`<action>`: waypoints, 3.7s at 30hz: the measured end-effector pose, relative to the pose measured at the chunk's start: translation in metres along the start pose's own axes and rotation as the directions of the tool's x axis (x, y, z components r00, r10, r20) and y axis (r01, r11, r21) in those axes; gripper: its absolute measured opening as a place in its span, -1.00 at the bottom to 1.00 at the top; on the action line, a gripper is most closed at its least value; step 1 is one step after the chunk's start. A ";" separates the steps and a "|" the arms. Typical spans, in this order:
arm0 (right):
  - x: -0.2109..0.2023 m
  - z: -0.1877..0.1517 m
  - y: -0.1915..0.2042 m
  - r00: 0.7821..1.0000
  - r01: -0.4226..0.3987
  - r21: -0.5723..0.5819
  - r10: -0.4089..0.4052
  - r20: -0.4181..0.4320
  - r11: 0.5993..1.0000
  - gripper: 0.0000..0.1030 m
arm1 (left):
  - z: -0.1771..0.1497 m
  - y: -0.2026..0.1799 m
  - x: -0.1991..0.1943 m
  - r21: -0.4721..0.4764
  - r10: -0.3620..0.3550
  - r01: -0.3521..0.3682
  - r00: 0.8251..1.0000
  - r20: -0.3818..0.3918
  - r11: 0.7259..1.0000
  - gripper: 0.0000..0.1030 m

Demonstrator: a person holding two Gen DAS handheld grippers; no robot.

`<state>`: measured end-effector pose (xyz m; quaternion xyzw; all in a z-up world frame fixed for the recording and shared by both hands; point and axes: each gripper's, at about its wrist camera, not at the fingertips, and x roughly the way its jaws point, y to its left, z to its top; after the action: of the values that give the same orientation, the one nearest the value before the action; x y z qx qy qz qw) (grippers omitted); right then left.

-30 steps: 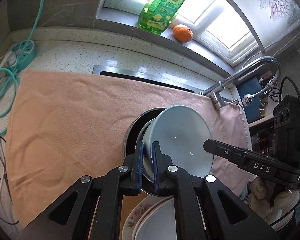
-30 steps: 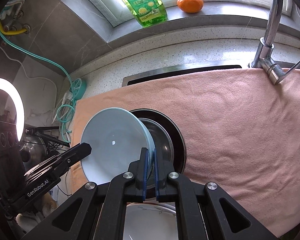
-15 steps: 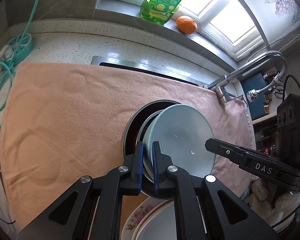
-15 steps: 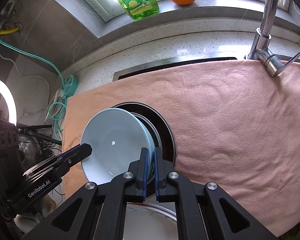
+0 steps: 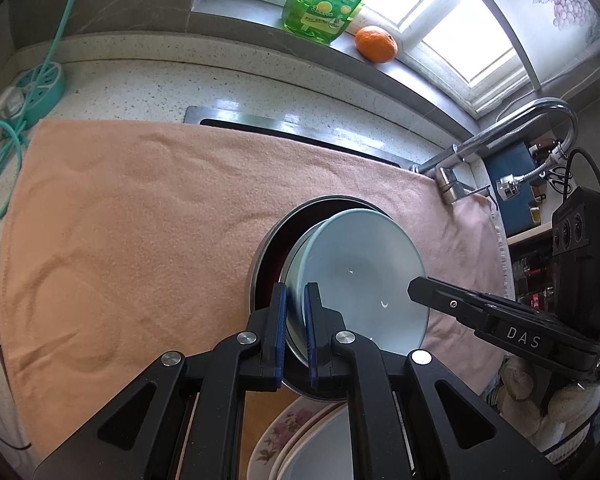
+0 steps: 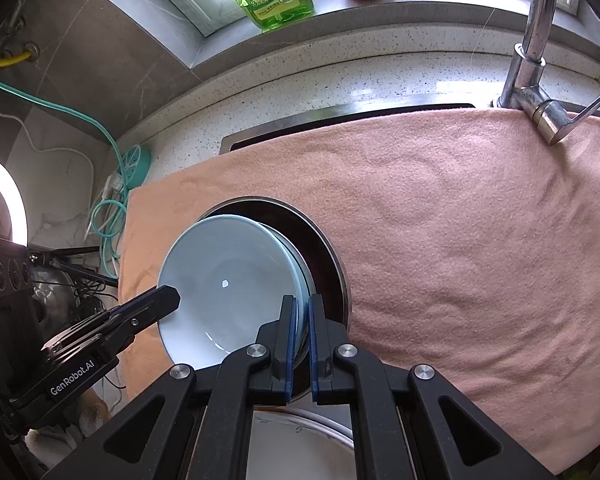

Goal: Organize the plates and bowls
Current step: 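Lower the white bowl into the nested steel bowls, then open both grippers to release the white bowl, then move both grippers to the large steel bowl rim and close on it, then lift the nested bowl stack with both grippers and carry it over the plates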

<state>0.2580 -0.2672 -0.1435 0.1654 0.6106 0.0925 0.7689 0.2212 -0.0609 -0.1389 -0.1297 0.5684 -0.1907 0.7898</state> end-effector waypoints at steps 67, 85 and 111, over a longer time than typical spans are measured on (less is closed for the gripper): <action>-0.021 -0.029 -0.037 0.983 -0.070 -0.013 0.071 0.171 0.997 -0.66 | -0.018 0.023 -0.013 -0.090 0.034 -0.026 0.995 0.089 0.996 -0.85; 0.000 -0.023 -0.027 0.989 -0.021 -0.051 0.029 0.148 0.998 -0.67 | -0.014 0.020 -0.002 -0.051 0.057 -0.054 0.996 0.072 0.997 -0.85; 0.011 -0.019 -0.028 0.993 -0.030 -0.007 0.030 0.111 1.000 -0.85 | -0.010 0.018 0.012 -0.042 0.049 -0.048 0.998 0.027 0.998 -0.85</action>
<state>0.2406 -0.2863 -0.1677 0.1772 0.5641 0.0965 0.8007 0.2174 -0.0497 -0.1597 -0.1349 0.5642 -0.1579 0.7991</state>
